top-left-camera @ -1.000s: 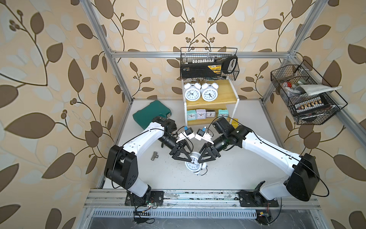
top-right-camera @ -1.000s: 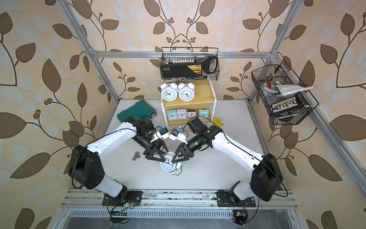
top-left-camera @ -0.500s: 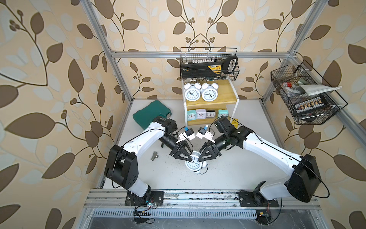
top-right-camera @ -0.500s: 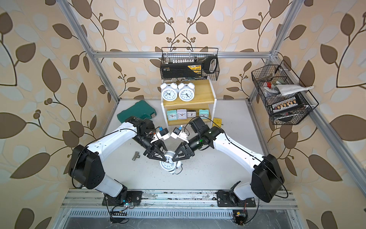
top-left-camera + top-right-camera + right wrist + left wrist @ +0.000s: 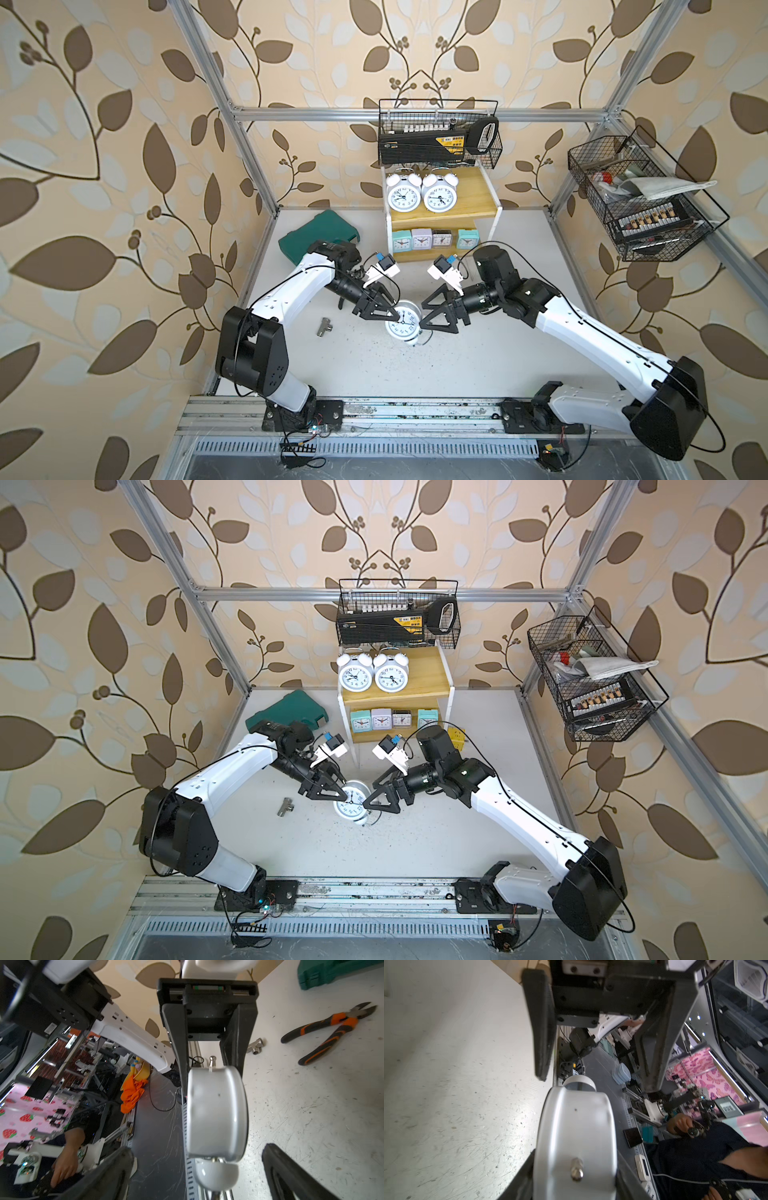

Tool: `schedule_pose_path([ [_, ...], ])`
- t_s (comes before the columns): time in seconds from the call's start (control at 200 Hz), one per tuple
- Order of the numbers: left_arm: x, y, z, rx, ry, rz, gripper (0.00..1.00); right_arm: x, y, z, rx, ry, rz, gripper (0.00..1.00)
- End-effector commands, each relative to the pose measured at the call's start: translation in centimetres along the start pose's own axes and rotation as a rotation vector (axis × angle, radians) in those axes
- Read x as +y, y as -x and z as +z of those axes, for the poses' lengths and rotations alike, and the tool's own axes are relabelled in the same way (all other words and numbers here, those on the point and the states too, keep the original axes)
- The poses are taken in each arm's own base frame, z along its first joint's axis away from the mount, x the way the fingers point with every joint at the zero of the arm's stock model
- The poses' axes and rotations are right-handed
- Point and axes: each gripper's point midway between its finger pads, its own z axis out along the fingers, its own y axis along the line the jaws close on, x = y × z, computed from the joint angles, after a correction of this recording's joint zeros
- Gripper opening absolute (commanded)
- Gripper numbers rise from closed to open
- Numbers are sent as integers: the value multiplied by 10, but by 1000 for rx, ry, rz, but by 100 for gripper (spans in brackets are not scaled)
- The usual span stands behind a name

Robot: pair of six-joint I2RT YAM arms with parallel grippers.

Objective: Place the alarm clocks on the shelf by style
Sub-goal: Pick up the alarm from the center of the board.

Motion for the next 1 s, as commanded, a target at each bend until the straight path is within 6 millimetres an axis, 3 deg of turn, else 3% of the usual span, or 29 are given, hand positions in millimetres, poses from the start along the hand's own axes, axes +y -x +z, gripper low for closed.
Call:
schedule_pose_path([
  [0.0, -28, 40, -20, -169, -47, 49, 22, -13, 26, -11, -150, -118, 45, 99],
  [0.215, -39, 70, -38, -254, -35, 74, 24, 0, 60, -33, -373, -129, 90, 99],
  [0.375, -43, 91, -45, -271, -35, 61, 26, -5, 76, -48, -567, -174, 170, 99],
  [0.595, -46, 127, -57, -305, 32, 54, 26, 11, 83, -56, -773, -182, 193, 99],
  [0.845, -35, 164, -69, -380, 94, -41, 26, 4, 82, -61, -995, -118, 329, 98],
  [0.995, -32, 177, -67, -411, 85, -97, 27, 12, 91, -57, -1086, -44, 352, 96],
])
